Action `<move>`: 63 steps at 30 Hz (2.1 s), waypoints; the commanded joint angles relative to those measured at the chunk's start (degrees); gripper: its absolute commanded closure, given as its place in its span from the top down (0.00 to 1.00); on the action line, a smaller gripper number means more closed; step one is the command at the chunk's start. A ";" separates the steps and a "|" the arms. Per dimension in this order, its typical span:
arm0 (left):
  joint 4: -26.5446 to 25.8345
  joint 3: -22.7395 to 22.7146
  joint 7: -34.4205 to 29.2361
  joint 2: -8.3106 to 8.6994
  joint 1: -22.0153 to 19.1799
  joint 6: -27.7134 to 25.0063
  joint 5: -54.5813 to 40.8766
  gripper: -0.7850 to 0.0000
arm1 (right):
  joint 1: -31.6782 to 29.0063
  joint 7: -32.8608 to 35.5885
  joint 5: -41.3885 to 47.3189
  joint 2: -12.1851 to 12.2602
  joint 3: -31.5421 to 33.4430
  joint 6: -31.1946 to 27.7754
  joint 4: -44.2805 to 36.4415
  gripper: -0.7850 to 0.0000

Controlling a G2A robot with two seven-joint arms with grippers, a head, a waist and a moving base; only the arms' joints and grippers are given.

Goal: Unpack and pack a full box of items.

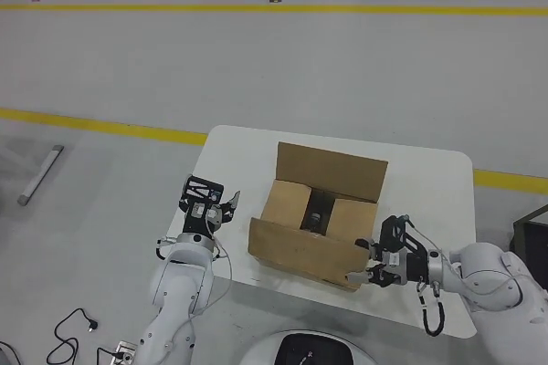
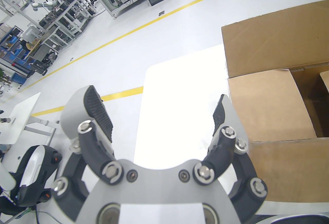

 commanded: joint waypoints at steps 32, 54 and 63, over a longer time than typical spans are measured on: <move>0.00 0.00 0.00 0.00 0.00 0.00 0.00 1.00 | 0.20 -14.21 -11.30 3.44 -4.57 -10.19 0.82 0.25; 0.00 0.00 0.00 0.00 0.00 0.00 0.00 1.00 | 1.75 -17.12 18.55 6.35 -7.18 -10.67 9.29 0.07; 0.00 0.00 0.00 0.00 0.00 0.00 0.00 1.00 | 6.60 -18.36 26.89 5.82 -9.23 -5.13 20.75 0.00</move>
